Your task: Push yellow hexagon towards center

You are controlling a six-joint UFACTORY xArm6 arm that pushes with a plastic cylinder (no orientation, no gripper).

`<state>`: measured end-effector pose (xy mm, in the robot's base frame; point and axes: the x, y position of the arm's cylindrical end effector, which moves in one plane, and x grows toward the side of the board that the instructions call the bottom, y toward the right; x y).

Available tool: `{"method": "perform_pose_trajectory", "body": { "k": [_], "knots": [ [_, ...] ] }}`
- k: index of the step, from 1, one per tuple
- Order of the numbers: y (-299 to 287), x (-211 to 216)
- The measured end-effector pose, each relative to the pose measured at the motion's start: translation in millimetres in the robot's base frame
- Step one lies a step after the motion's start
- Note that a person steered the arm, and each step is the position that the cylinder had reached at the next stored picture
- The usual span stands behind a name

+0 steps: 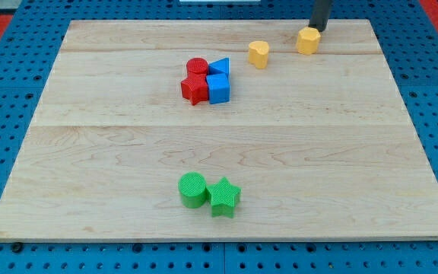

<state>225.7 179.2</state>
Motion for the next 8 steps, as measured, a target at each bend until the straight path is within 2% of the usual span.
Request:
{"method": "perform_pose_trajectory", "body": {
  "k": [1, 4, 5, 8],
  "knots": [
    [-0.8, 17.9],
    [-18.7, 0.6],
    [-20.2, 6.8],
    [-20.4, 58.8]
  ]
}}
